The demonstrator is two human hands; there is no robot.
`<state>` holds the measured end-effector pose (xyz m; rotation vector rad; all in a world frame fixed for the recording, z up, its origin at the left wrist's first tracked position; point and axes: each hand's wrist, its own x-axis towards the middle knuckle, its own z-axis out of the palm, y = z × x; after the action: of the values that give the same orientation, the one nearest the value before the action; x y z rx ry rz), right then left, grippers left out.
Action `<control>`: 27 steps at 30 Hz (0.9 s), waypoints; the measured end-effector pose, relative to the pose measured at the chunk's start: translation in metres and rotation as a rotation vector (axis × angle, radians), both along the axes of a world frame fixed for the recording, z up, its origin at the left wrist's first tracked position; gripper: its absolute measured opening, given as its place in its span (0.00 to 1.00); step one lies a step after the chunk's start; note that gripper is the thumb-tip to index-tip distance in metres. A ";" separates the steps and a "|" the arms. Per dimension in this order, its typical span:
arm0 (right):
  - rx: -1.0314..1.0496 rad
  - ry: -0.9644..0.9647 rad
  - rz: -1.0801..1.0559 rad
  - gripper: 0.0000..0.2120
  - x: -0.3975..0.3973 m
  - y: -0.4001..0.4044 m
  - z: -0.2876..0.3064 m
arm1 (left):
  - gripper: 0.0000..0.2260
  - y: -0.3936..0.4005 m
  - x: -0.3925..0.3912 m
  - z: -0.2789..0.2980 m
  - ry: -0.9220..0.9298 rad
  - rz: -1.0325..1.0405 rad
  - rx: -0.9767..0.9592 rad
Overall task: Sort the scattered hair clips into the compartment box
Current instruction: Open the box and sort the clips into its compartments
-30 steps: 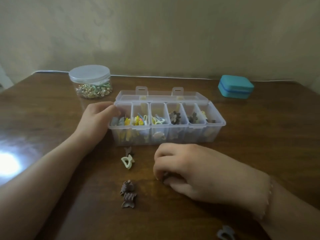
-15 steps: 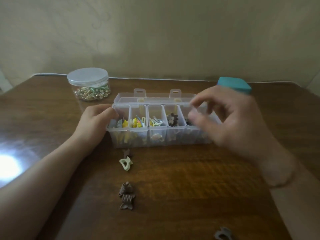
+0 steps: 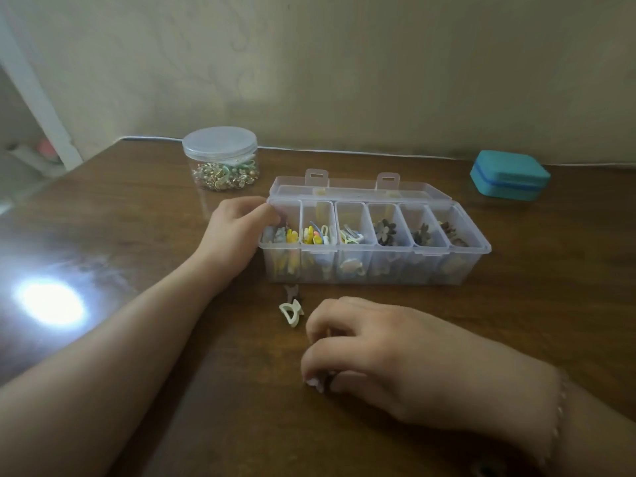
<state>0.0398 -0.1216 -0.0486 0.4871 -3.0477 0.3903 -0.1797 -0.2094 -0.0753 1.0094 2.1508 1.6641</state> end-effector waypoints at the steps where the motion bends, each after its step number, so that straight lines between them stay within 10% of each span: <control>1: -0.018 -0.007 -0.023 0.12 0.000 0.001 0.000 | 0.12 0.000 -0.001 0.000 -0.001 -0.004 0.000; 11: -0.022 -0.128 -0.199 0.15 0.009 0.012 0.013 | 0.10 0.001 -0.007 -0.005 0.004 -0.028 -0.004; 19: -0.246 0.704 -0.712 0.06 0.022 0.083 0.030 | 0.13 0.001 -0.009 -0.007 0.023 -0.020 0.000; 27: -0.279 0.618 -0.938 0.03 0.009 0.110 0.015 | 0.13 0.000 -0.004 -0.004 0.001 -0.009 0.005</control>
<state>0.0490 -0.0115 -0.0336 -0.6866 -2.2226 0.4652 -0.1837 -0.2095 -0.0789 1.0205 2.1408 1.6657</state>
